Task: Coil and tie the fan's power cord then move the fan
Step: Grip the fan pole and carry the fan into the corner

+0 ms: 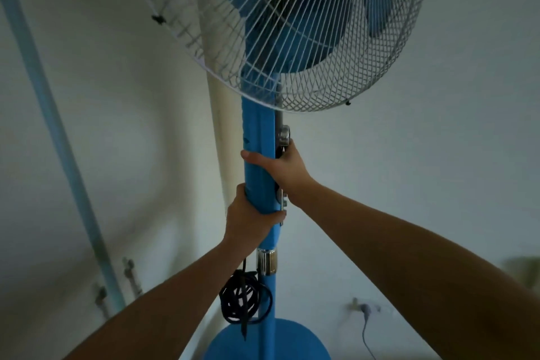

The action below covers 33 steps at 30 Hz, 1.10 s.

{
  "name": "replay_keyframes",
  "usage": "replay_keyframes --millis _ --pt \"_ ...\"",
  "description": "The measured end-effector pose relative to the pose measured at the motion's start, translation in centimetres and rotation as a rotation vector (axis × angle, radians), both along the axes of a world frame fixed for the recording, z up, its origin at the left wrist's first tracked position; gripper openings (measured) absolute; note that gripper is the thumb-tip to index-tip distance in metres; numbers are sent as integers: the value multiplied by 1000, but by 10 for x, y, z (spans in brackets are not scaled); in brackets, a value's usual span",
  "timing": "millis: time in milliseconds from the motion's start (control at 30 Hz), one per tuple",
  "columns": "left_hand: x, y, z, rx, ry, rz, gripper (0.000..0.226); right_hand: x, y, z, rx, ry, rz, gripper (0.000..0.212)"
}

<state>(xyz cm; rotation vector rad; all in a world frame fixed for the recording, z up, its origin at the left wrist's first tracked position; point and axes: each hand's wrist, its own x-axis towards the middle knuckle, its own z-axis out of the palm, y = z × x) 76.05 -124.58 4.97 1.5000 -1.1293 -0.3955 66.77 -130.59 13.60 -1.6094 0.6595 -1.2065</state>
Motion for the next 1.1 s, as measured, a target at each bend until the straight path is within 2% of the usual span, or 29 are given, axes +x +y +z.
replay_keyframes --millis 100,267,533,667,833,933,1100 --pt "12 -7 -34 58 27 26 66 10 -6 -33 56 63 4 82" --pt "21 -18 -123 150 72 76 67 7 -28 -112 88 183 178 52" --pt "28 -38 -318 176 78 72 74 16 -54 -302 44 283 74 81" --pt "23 -42 -401 180 26 48 80 7 -57 -387 30 294 33 86" --pt "15 -48 -506 177 -5 63 82 -2 -63 -490 -29 331 38 80" --pt "12 -55 -558 160 -11 83 78 -7 -67 -539 -48 355 47 70" --pt "9 -68 -618 121 -10 158 77 -5 -82 -598 -85 369 105 56"
